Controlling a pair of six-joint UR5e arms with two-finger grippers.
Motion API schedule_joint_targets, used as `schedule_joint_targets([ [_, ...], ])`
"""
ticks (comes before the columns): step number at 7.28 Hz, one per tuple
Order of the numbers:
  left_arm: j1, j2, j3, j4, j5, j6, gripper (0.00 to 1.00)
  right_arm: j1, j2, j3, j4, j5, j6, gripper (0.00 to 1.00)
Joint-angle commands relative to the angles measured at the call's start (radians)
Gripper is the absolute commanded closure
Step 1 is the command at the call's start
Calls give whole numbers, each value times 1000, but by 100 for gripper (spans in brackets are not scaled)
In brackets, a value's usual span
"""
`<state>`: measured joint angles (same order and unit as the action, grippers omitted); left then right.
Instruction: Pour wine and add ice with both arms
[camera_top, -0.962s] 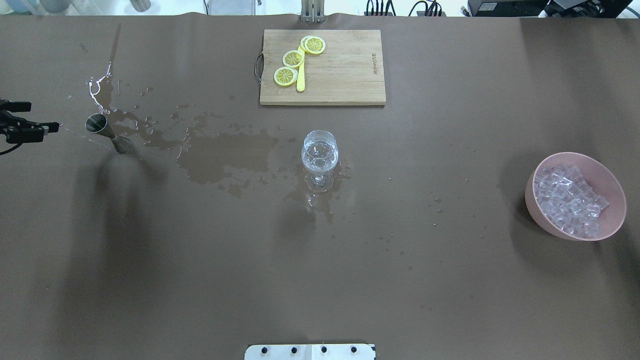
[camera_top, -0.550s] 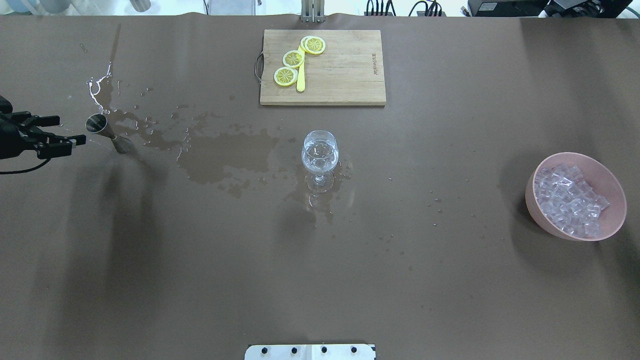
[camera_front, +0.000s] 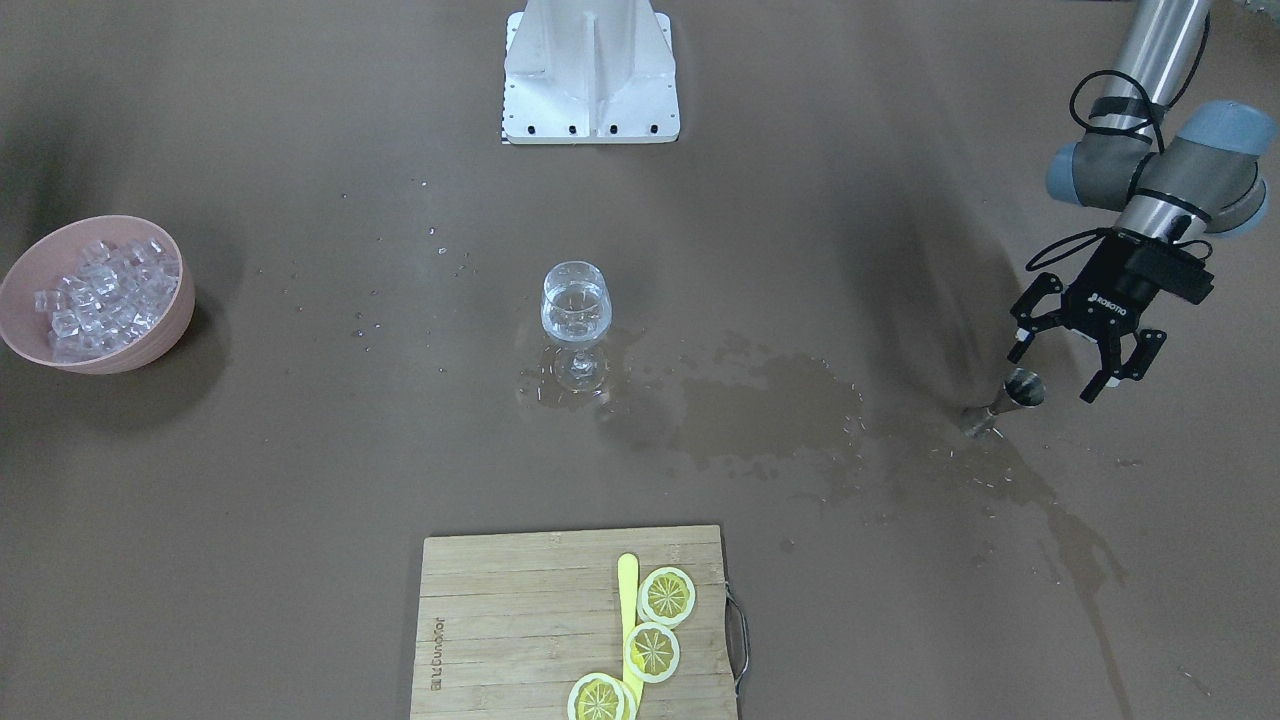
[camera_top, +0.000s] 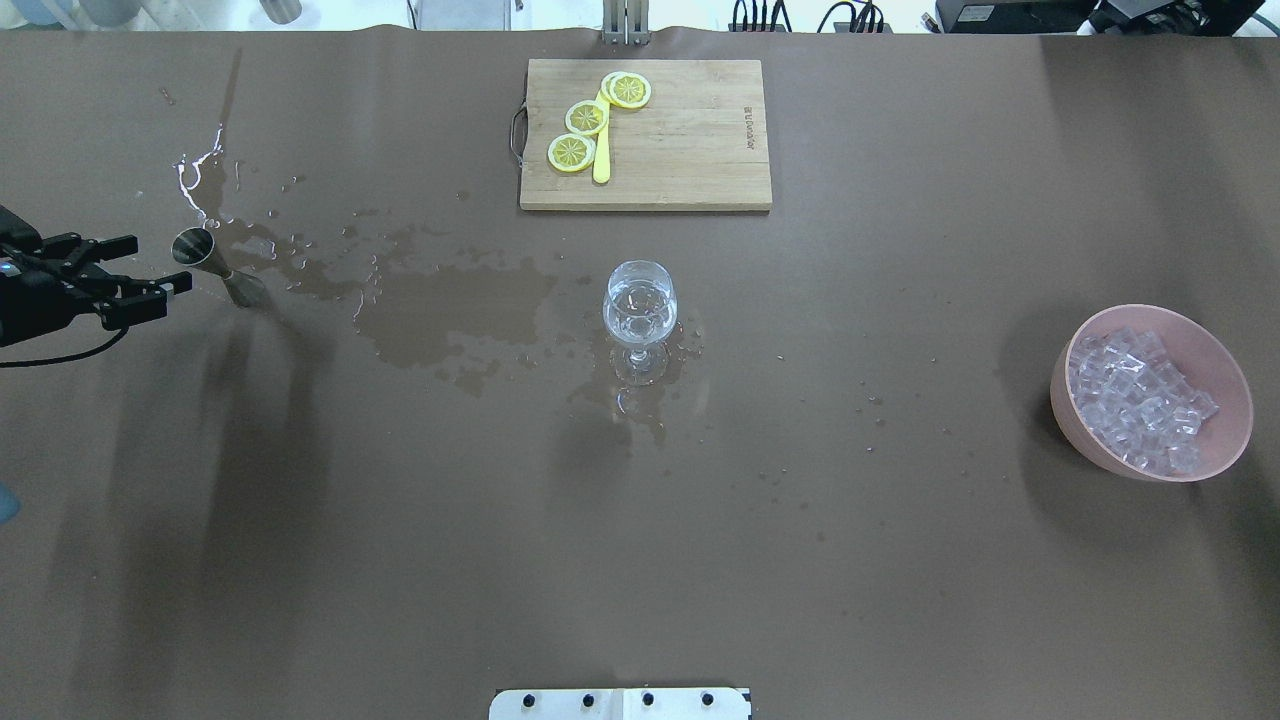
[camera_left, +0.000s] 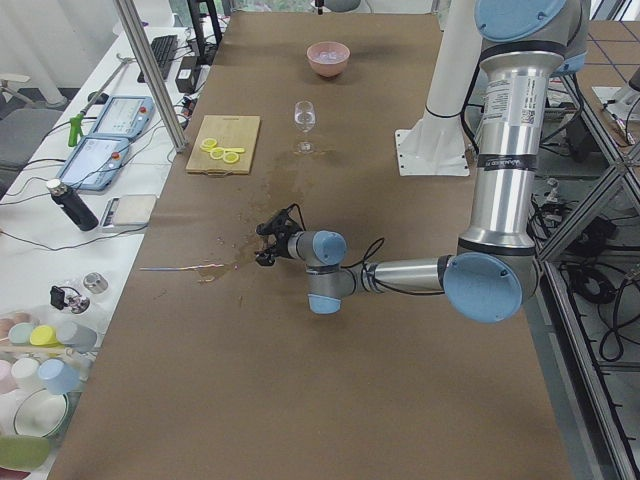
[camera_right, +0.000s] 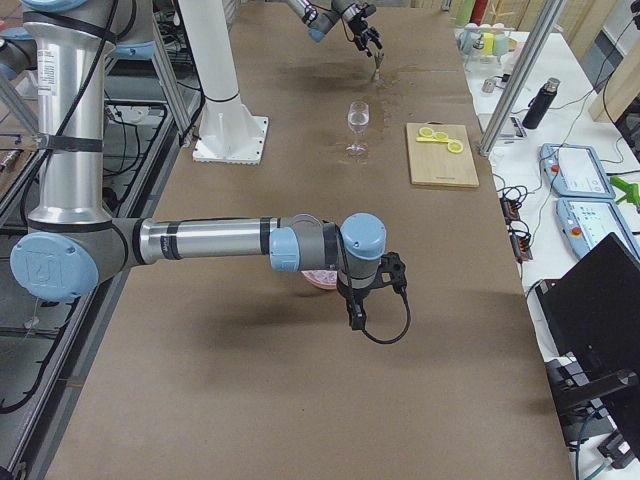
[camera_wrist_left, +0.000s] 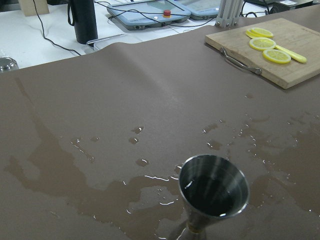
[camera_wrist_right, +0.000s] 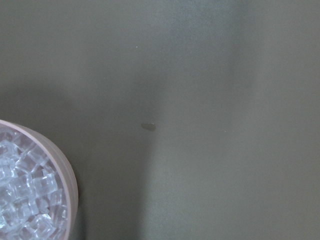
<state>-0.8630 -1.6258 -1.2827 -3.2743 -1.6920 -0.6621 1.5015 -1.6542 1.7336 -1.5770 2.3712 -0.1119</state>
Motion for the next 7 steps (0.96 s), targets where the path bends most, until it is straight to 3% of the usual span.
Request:
schedule_joint_targets([
  [1,89,-22,16,-13,135,1,3,0,-9,7,0,0,1,0],
  [7,105,-69,80,-11,202,6,3,5,-12,29,0,3,0,0],
])
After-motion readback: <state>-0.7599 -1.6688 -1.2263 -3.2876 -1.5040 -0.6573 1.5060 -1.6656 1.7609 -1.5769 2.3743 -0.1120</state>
